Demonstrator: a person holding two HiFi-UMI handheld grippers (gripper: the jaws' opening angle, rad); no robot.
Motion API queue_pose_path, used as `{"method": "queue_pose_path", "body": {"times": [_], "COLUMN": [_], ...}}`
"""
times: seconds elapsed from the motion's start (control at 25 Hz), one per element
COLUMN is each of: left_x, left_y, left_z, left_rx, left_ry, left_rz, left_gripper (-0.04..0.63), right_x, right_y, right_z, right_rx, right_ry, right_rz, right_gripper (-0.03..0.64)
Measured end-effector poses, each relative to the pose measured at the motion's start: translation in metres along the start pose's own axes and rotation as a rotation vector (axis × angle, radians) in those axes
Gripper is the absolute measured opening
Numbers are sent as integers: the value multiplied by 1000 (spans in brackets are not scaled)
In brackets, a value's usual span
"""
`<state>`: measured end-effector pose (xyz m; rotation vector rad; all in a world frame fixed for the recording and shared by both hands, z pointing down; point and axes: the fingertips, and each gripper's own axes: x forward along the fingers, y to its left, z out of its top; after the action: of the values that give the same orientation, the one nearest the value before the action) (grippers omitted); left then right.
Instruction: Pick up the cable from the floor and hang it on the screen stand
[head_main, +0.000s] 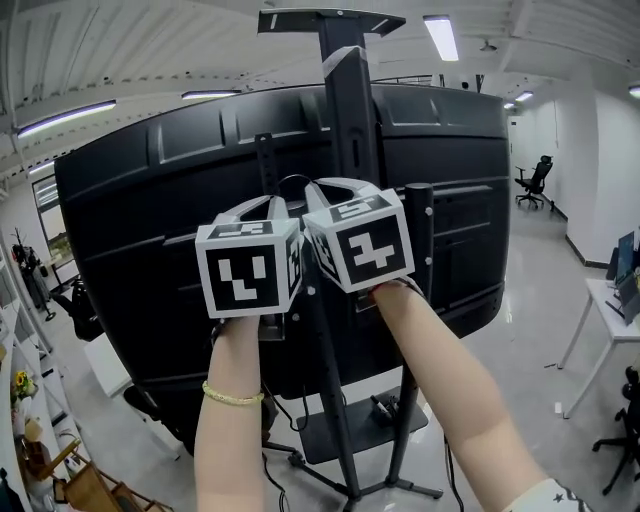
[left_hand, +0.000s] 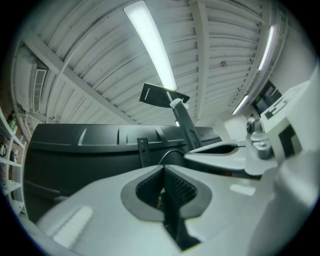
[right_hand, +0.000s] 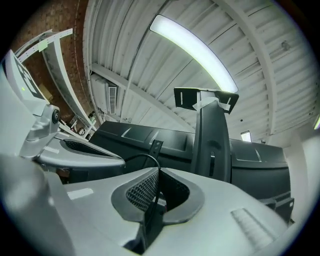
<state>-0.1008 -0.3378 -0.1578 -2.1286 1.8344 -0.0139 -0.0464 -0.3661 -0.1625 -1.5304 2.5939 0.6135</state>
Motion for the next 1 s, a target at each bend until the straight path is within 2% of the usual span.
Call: {"method": "queue_pose_path", "body": {"times": [0.2,0.36,0.48,0.68,0.88,1.0], "left_x": [18,20,19,-3,-35,-58], "left_y": [19,24,23,7,-10,-27], "left_z": [3,-18,-39,-65,-91,-114], "left_rx": [-14,-43,-58,-111,-141,-129], "left_ry": [19,64,65,51,41,63], "left_rz": [40,32,40,20,18,16], "left_gripper": [8,8,8,8,8,8], "right_x": [25,22,15,-6,-42,-72], "right_y": [2,-9,-8,1,26,46], "right_z": [5,-12,-33,-62,-96,-119], "right_rx": [-4,-57,-52,-52,-10,38], "right_ry": [64,124,147,143,151,140], "right_rz": [49,-10,-11,-29,17,43], "right_gripper": [11,12,26,25,8,0]}}
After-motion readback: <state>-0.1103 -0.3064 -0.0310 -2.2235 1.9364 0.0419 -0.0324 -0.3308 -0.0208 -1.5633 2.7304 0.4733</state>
